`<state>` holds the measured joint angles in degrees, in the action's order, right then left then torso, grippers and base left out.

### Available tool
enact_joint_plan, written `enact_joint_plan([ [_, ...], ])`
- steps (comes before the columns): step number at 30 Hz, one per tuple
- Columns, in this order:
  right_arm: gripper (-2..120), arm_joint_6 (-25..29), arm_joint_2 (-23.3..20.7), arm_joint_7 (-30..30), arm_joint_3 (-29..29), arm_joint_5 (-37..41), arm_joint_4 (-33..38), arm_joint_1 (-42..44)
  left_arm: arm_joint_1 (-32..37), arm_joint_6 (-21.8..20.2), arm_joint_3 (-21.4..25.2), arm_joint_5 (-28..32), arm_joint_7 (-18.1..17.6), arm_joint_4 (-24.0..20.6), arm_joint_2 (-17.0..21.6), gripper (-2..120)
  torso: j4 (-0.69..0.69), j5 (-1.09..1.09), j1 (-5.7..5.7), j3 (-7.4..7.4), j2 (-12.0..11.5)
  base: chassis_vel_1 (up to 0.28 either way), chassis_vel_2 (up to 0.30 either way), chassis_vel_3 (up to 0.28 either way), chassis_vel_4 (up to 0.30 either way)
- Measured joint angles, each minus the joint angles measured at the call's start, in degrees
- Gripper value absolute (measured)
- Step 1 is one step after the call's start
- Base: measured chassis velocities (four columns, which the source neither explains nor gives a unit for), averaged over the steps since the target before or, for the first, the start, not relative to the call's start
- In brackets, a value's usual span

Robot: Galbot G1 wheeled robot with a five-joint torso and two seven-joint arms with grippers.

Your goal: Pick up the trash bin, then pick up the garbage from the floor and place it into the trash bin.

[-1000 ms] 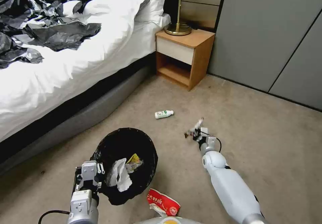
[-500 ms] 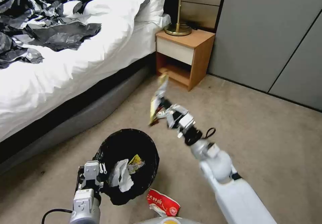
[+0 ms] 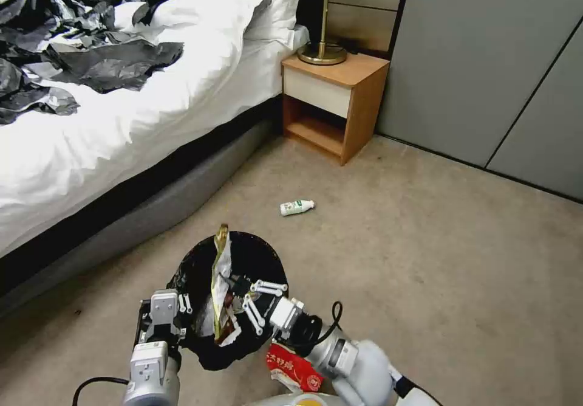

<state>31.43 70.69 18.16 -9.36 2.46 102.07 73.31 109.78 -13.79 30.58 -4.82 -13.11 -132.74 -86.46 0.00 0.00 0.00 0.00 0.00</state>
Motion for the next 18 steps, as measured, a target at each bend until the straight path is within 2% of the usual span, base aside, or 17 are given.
enact_joint_plan([
  [4,9,-0.3,-0.1,0.2,0.4,0.4,-1.5,-0.9,0.0,0.0,0.0,0.1,0.0,-0.2,0.1,3,0.0,0.0,0.0,0.0,0.0,0.0,0.0,0.0,0.0],
  [5,15,-0.5,-0.2,0.2,0.4,0.8,-1.8,-1.3,0.0,-0.1,0.0,0.2,0.0,-0.2,0.1,3,0.0,0.0,0.0,0.0,0.0,0.0,0.0,0.0,0.0],
  [6,15,-0.5,-0.2,0.2,0.4,0.8,-1.8,-1.3,0.0,-0.1,0.0,0.2,0.0,-0.2,0.1,3,0.0,0.0,0.0,0.0,0.0,0.0,0.0,0.0,0.0],
  [9,28,-1.0,-0.4,0.3,0.8,1.4,-2.0,-2.0,-0.1,-0.1,0.0,0.3,0.0,-0.2,0.2,3,0.0,0.0,0.0,0.0,0.0,0.0,0.0,0.0,0.0],
  [10,28,-1.0,-0.4,0.3,0.8,1.4,-2.0,-2.0,-0.1,-0.1,0.0,0.3,0.0,-0.2,0.2,3,0.0,0.0,0.0,0.0,0.0,0.0,0.0,0.0,0.0],
  [13,43,-1.4,-0.6,0.5,0.8,1.8,-2.0,-2.1,-0.1,-0.1,0.0,0.4,0.0,-0.2,0.2,3,0.0,0.0,0.0,0.0,0.0,0.0,0.0,0.0,0.0],
  [15,47,-1.5,-0.6,0.5,0.8,1.9,-2.0,-2.2,-0.1,-0.1,-0.1,0.4,0.1,-0.2,0.3,3,0.0,0.0,0.0,0.0,0.0,0.0,0.0,0.0,0.0],
  [17,58,-1.8,-0.6,0.5,1.1,2.1,-2.0,-2.5,-0.1,-0.1,0.0,0.5,0.1,-0.2,0.4,3,0.0,0.0,0.0,0.0,0.0,0.0,0.0,0.0,0.0],
  [18,58,-1.8,-0.6,0.5,1.1,2.1,-2.0,-2.5,-0.1,-0.1,0.0,0.5,0.1,-0.2,0.4,3,0.0,0.0,0.0,0.0,0.0,0.0,0.0,0.0,0.0],
])
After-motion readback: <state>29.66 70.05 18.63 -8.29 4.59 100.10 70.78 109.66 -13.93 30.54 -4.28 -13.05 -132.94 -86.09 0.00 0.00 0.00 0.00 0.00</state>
